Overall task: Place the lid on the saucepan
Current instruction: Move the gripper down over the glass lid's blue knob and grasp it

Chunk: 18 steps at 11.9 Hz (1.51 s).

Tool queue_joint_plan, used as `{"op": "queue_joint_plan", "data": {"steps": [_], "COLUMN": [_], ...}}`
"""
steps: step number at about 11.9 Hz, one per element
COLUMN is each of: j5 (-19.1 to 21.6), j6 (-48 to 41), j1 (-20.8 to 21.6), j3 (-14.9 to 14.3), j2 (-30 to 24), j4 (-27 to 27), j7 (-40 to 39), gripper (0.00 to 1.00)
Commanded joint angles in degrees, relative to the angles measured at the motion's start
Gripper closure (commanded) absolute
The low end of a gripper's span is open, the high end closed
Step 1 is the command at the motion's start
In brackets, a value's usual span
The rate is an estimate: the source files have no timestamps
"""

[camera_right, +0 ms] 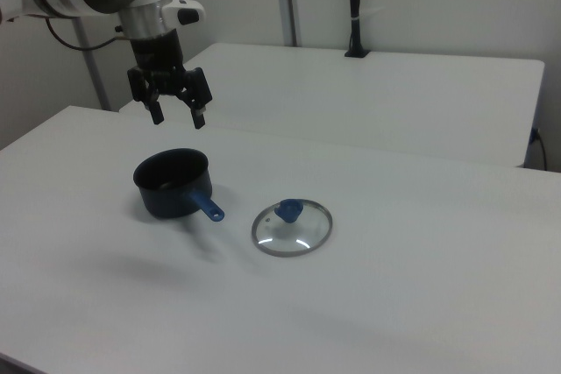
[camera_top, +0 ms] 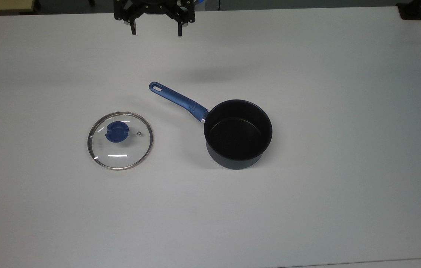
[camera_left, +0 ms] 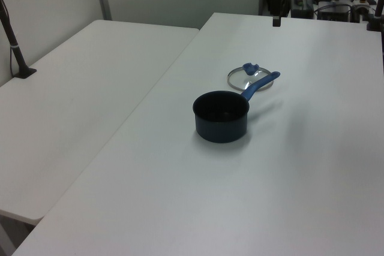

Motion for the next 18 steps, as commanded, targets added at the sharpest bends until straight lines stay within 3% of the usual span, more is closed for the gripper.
{"op": "queue_joint_plan", "data": {"steps": [1,10,18], "j5": [0.73,2.93,2.05], "j6": [-0.64,4.71,22.37], "j1": [0.36,-1.3,-7.54], "j3": [-0.79,-1.15,-1.41], "j2": [-0.46,3.83,20.96], "j4": [0.01,0.88,4.22], "j7": [0.09,-1.06,-3.34], "gripper": [0.0,0.0,0.02]}}
